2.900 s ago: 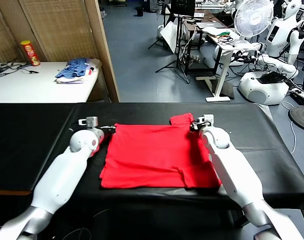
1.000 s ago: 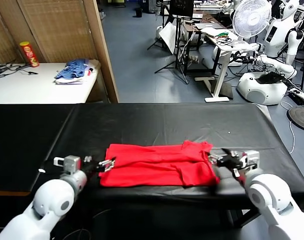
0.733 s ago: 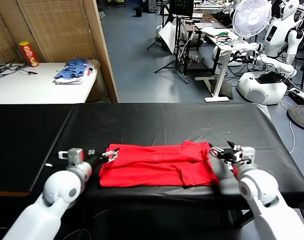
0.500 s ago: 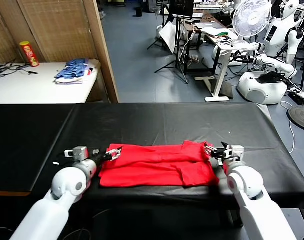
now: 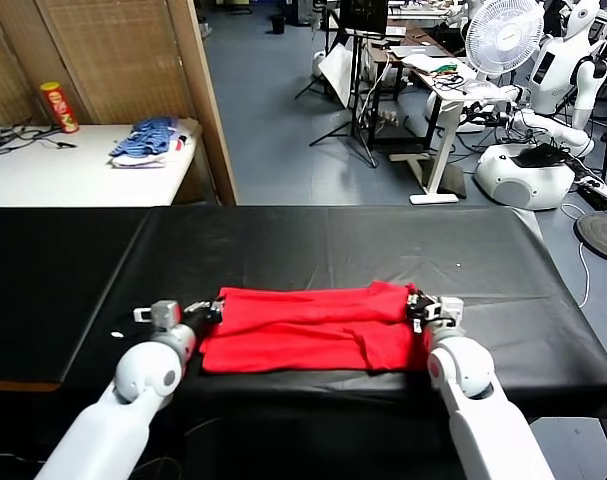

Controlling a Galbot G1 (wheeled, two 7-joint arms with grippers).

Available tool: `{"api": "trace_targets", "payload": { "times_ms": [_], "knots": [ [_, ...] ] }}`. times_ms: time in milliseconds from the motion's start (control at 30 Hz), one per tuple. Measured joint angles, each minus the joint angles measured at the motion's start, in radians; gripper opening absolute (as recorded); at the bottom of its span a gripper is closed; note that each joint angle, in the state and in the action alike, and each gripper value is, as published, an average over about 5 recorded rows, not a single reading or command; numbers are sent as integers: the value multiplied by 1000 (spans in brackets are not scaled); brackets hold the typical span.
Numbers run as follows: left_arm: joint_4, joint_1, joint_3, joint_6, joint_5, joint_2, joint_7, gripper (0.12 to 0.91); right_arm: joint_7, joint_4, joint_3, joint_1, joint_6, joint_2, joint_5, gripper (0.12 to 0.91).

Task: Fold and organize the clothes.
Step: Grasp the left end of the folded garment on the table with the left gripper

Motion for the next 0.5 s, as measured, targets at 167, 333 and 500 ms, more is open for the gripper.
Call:
{"api": "trace_targets", "payload": {
  "times_ms": [167,333,500],
  "knots": [
    [13,-10,-3,-1,35,-6,6,133,-63,6,1,-6,-12,-7,20,159],
    [14,-9,-12,1,26,0,22,220,-101,39,18,-35,-16,-31,23,398],
    [6,-4,-24,4,-2,11,24,477,-112,88,41,-66,-25,-64,46,673]
  ]
}}
